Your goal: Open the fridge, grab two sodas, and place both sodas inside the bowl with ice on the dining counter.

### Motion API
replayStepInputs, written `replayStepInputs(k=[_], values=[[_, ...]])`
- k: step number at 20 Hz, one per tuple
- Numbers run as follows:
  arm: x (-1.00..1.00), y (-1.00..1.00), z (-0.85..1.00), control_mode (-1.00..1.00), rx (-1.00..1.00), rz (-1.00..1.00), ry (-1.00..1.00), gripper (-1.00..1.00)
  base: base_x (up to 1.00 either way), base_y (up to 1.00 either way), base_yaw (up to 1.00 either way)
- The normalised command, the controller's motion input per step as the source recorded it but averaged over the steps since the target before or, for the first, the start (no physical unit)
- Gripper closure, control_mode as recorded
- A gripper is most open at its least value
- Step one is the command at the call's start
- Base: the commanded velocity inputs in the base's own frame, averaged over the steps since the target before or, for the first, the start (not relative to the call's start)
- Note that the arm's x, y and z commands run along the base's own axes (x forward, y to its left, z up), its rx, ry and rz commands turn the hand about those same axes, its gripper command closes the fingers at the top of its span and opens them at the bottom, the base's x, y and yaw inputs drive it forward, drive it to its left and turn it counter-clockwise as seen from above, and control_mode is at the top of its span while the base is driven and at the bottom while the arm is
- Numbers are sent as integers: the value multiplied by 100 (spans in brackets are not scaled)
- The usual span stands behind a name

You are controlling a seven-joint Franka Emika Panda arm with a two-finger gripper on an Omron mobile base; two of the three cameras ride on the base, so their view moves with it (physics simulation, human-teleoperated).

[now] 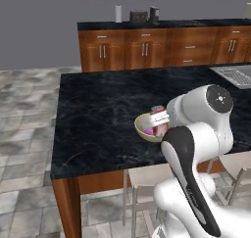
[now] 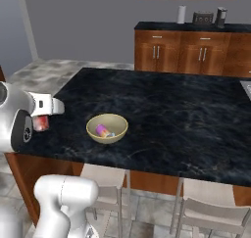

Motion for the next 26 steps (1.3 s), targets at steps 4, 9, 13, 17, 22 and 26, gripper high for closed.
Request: replayStepInputs(k=[4, 9, 13, 17, 22, 26], values=[[100, -41, -31, -100, 10, -5, 9, 100, 0, 0, 0], [99, -50, -47, -100, 0, -4, 16, 100, 0, 0, 0], [88, -45, -23, -100, -2, -3, 19, 100, 0, 0, 0], [74, -36, -28, -100, -10, -2, 25, 100, 0, 0, 0], [60, -24, -44, -100, -15, -2, 23, 100, 0, 0, 0], [39, -6, -42, -100, -11, -2, 7, 100, 0, 0, 0]])
